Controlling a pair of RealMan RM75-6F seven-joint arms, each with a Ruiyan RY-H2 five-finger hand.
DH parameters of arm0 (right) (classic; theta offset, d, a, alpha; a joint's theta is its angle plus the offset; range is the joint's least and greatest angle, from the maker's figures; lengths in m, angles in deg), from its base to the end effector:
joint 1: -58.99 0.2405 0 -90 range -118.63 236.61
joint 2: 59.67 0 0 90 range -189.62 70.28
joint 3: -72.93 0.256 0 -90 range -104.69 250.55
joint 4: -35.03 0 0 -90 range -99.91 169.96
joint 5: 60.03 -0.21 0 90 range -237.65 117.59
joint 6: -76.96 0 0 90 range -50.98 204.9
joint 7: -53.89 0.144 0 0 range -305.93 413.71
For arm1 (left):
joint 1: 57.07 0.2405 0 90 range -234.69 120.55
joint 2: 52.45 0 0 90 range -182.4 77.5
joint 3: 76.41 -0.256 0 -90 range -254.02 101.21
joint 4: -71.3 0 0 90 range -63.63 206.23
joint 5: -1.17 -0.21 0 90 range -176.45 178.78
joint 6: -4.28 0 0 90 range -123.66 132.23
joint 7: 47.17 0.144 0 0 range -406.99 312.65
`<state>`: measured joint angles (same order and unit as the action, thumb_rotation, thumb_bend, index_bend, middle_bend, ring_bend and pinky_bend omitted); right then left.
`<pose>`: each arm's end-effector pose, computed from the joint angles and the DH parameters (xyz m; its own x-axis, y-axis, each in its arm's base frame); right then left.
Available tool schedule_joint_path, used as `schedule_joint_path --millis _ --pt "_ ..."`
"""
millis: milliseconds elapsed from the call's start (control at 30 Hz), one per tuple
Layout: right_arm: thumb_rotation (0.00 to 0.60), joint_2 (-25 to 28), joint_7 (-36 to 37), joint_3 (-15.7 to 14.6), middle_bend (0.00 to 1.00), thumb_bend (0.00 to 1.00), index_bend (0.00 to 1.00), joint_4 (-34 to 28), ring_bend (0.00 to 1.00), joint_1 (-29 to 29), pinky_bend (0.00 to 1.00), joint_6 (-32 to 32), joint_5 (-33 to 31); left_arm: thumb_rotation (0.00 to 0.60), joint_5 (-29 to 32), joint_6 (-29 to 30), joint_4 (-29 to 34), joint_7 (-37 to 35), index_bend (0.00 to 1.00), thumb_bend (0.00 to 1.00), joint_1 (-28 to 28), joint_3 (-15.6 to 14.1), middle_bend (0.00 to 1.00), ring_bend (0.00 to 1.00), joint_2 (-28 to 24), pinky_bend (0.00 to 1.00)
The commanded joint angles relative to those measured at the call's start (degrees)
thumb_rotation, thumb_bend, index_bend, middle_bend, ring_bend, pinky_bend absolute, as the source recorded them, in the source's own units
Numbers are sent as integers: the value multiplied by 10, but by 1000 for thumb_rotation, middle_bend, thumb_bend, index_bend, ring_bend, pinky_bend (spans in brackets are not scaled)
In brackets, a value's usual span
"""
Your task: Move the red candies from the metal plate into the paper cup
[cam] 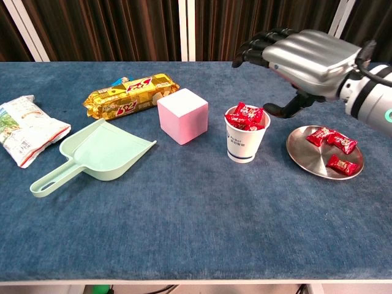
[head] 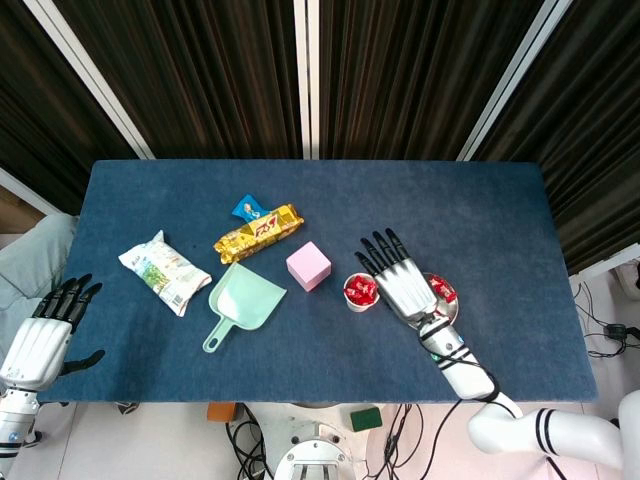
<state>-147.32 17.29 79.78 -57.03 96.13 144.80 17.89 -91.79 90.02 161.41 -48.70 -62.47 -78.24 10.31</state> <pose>-0.1294 -0.3001 0.0043 0.6162 0.0564 0.7856 -0.6675 -0.4921 0.5589 -0.3094 0.1661 0.1539 0.4411 0.0661 0.8950 0.8928 -0.1333 -0.4302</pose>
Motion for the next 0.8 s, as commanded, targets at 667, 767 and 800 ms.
schedule_joint_path --millis 667,767,800 --pt "600 153 380 -106 0 343 0 157 0 -303 0 251 49 600 5 14 4 17 91 98 7 6 31 1 7 151" --pt "600 163 394 -100 0 345 0 162 0 -317 0 265 52 600 3 14 5 22 90 97 7 5 31 1 8 151" --pt "600 165 396 -98 0 345 0 163 0 -320 0 267 53 600 3 14 6 23 90 97 8 5 31 1 9 151"
